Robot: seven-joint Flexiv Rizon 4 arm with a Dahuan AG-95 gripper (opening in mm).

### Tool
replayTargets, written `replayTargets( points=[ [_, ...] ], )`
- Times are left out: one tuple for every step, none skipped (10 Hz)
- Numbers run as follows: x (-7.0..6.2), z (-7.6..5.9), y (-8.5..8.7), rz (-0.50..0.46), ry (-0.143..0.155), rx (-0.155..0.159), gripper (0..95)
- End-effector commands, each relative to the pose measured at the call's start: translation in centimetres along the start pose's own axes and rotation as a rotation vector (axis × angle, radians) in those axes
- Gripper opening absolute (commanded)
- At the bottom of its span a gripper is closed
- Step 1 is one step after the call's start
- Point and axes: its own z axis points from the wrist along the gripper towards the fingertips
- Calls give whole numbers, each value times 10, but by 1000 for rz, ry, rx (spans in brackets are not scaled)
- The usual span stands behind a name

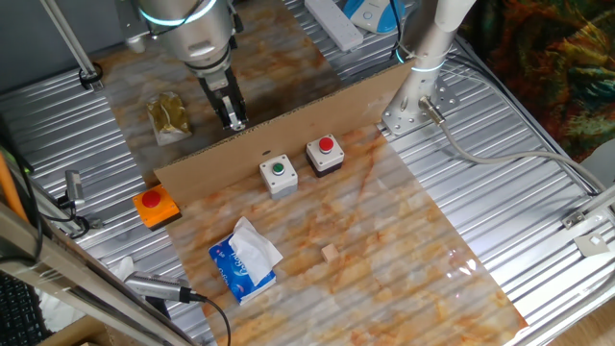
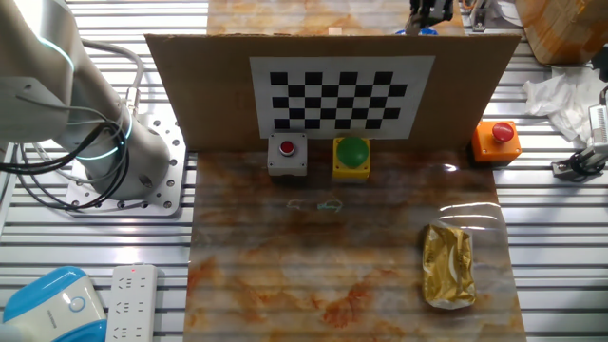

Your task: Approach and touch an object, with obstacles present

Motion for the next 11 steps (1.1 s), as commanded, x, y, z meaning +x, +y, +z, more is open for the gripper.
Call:
replayTargets(
  points=[
    [-3, 2, 7, 9, 1, 3, 0],
    [-4, 3, 10, 10, 0, 3, 0],
    [-6, 6, 14, 13, 0, 4, 0],
    [-7, 9, 19, 19, -1, 4, 0],
    [-8, 10, 21, 22, -1, 4, 0],
    [-9, 15, 27, 30, -2, 2, 0],
    [-10, 15, 30, 32, -1, 3, 0],
    [-11, 15, 32, 35, -1, 3, 0],
    [-12, 16, 33, 37, -1, 0, 0],
    [-12, 17, 34, 39, -1, -1, 0],
    [-13, 17, 35, 40, 0, -3, 0]
  ],
)
